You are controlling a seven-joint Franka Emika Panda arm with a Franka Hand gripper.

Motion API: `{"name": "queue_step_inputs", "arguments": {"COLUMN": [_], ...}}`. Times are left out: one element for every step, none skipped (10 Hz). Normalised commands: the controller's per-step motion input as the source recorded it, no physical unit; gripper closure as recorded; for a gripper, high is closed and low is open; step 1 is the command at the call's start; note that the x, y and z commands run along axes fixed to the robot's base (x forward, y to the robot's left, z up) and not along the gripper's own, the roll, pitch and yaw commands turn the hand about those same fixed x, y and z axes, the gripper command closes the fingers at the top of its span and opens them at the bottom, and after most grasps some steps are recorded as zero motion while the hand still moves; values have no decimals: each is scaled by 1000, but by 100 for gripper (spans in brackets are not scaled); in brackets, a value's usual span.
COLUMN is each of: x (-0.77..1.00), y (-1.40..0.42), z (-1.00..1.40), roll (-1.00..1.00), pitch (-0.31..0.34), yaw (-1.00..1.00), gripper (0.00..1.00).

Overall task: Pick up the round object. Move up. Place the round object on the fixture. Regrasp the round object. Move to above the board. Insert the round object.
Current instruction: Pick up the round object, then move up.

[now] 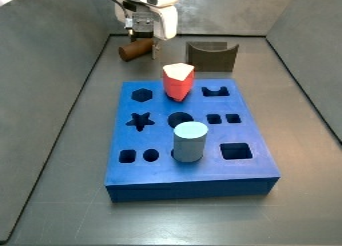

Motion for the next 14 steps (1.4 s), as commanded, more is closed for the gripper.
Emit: {"name": "queue_step_inputs", "arguments": {"x": [0,0,0,0,0,0,0,0,0,0,0,0,0,19], "y": [0,0,0,0,0,0,0,0,0,0,0,0,0,11], "z": [0,0,0,0,0,0,0,0,0,0,0,0,1000,1000], "roll": [0,0,0,0,0,0,0,0,0,0,0,0,0,5], "pitch": [0,0,0,0,0,0,0,0,0,0,0,0,0,-7], "yaw": [0,0,0,0,0,0,0,0,0,0,0,0,0,19], "gripper": [100,100,100,100,100,100,100,100,100,100,100,100,100,100]}}
